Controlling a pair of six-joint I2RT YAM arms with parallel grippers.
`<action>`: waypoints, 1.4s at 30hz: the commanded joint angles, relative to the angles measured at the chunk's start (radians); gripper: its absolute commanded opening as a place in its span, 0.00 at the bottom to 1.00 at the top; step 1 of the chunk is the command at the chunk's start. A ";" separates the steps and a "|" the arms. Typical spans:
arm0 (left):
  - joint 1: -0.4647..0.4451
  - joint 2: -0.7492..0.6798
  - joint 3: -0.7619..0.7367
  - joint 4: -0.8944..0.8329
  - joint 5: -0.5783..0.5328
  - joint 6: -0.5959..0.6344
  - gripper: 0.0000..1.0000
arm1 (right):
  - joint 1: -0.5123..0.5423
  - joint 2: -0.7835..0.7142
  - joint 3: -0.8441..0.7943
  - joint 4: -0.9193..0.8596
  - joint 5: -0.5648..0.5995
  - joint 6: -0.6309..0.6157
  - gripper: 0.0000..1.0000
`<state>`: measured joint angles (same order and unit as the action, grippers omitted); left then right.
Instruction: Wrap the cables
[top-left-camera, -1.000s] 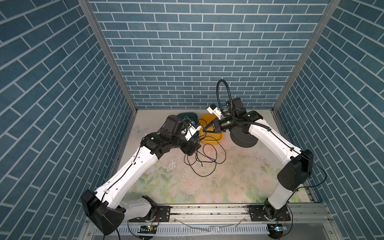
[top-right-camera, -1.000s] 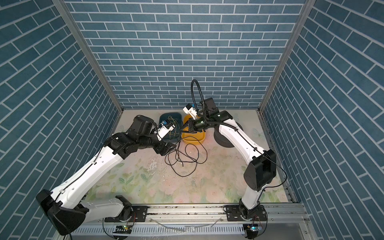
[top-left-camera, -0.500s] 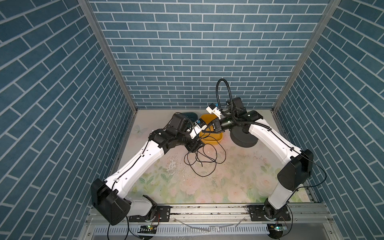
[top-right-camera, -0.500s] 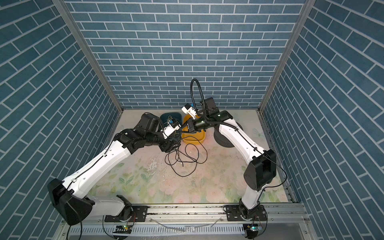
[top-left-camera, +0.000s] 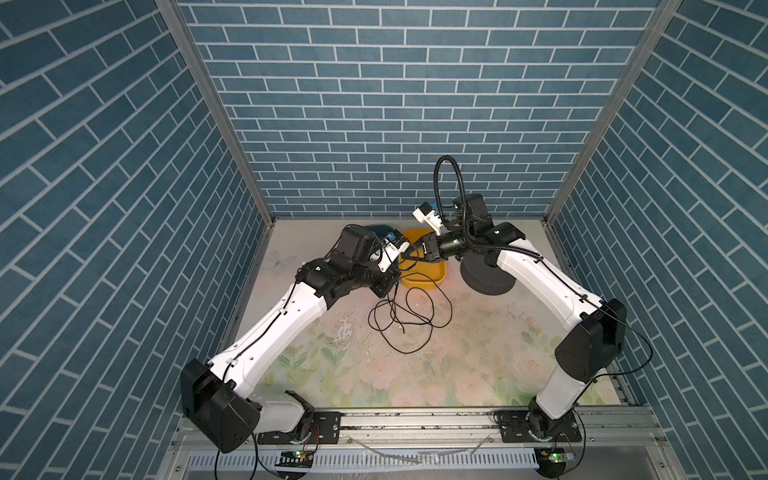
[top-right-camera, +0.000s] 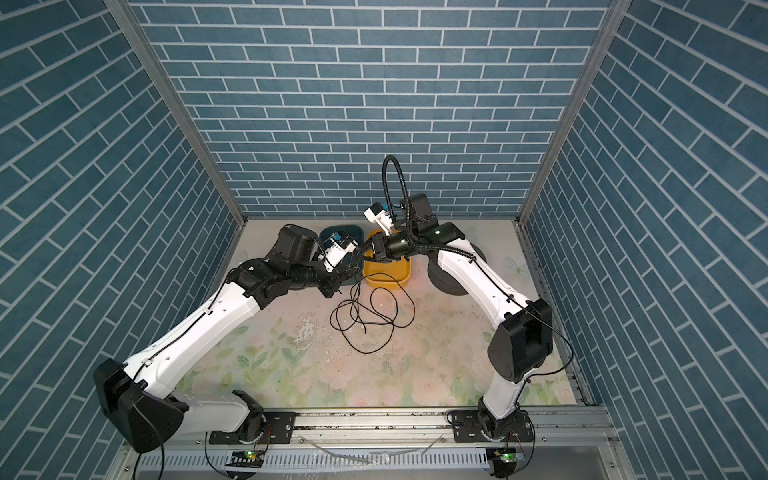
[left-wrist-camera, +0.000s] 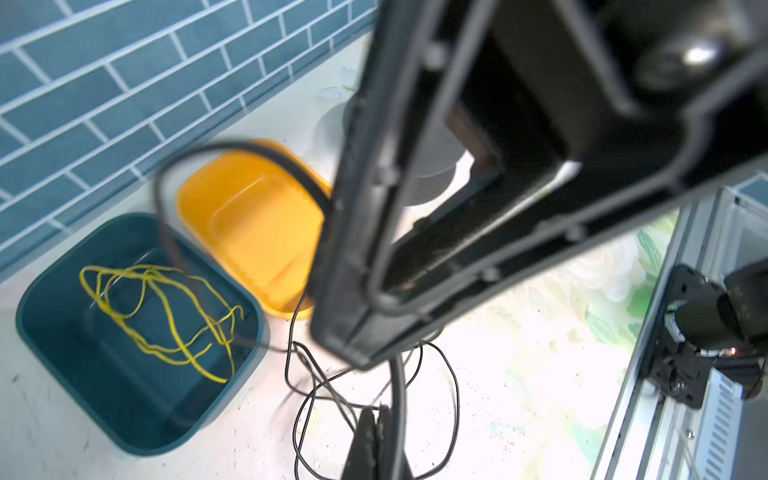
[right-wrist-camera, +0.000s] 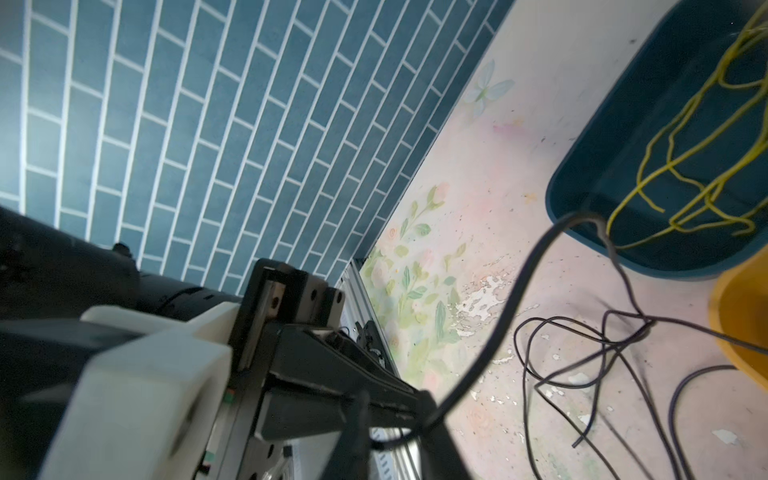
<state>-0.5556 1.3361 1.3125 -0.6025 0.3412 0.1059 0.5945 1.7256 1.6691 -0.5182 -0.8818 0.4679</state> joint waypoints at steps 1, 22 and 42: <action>0.054 -0.011 0.028 -0.051 0.007 -0.078 0.00 | -0.002 -0.057 -0.075 0.056 0.135 -0.005 0.47; 0.231 -0.181 0.045 -0.135 0.241 -0.270 0.00 | 0.188 -0.156 -0.621 0.234 0.699 -0.088 0.64; 0.232 -0.253 0.065 -0.118 0.227 -0.398 0.00 | 0.332 -0.050 -0.613 0.624 0.562 0.075 0.70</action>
<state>-0.3313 1.1038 1.3869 -0.7391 0.5800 -0.2600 0.8978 1.6573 1.0481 -0.0059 -0.3035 0.4877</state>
